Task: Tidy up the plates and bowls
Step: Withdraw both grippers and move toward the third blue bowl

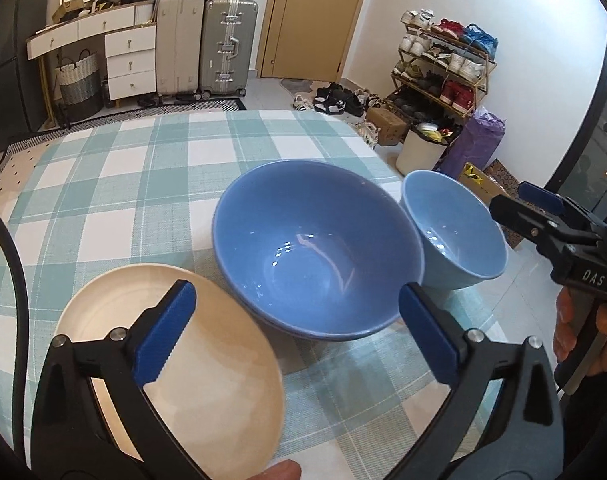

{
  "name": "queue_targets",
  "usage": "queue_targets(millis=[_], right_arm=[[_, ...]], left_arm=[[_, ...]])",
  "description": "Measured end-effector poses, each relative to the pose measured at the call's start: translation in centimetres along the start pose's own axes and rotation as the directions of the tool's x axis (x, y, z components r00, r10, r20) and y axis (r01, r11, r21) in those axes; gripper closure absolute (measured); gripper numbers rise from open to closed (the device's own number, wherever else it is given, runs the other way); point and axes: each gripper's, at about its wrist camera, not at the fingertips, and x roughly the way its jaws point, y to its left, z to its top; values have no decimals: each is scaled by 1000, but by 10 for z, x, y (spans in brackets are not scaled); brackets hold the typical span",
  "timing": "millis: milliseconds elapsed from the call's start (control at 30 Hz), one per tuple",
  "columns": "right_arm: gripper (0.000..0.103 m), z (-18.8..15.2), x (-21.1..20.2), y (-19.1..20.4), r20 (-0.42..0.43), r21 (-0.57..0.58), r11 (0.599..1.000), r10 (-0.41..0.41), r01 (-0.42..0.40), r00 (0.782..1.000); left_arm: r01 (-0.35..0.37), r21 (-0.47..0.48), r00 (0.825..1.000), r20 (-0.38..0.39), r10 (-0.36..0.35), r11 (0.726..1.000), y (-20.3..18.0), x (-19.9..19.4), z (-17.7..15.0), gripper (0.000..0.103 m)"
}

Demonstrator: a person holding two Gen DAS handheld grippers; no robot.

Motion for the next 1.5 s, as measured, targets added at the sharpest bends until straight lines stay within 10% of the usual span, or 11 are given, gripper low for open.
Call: queue_targets(millis=[800, 1033, 1500], right_arm=[[1, -15, -61, -76, 27, 41, 996, -78, 77, 997], [1, -16, -50, -89, 8, 61, 995, -82, 81, 997], [1, -22, -12, -103, -59, 83, 995, -57, 61, 997]], left_arm=[[133, 187, 991, -23, -131, 973, -137, -5, -8, 3], [246, 186, 969, -80, -235, 951, -155, 6, -7, 38], [270, 127, 956, -154, -250, 954, -172, 42, -3, 46]])
